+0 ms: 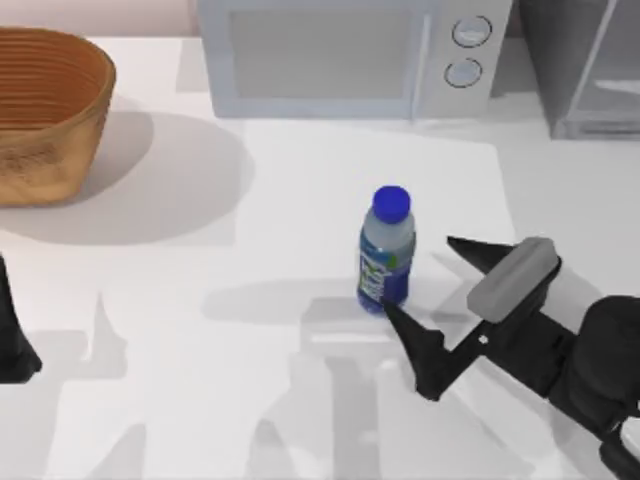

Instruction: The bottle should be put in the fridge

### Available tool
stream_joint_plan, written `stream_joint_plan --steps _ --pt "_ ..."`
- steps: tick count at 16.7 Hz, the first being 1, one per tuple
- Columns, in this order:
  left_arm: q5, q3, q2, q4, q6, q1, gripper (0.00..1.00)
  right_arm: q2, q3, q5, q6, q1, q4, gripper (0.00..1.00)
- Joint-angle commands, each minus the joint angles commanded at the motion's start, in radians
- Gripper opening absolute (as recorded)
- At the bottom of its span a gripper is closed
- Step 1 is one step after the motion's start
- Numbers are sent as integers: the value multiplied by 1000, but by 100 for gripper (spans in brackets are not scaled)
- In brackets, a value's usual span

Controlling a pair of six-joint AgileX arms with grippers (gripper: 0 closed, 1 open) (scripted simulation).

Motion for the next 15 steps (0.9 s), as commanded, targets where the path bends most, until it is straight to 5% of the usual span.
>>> stream_joint_plan --steps 12,15 --pt "0 0 0 0 0 0 100 63 228 45 5 47 -163 100" --pt "0 0 0 0 0 0 100 63 228 45 5 47 -163 78"
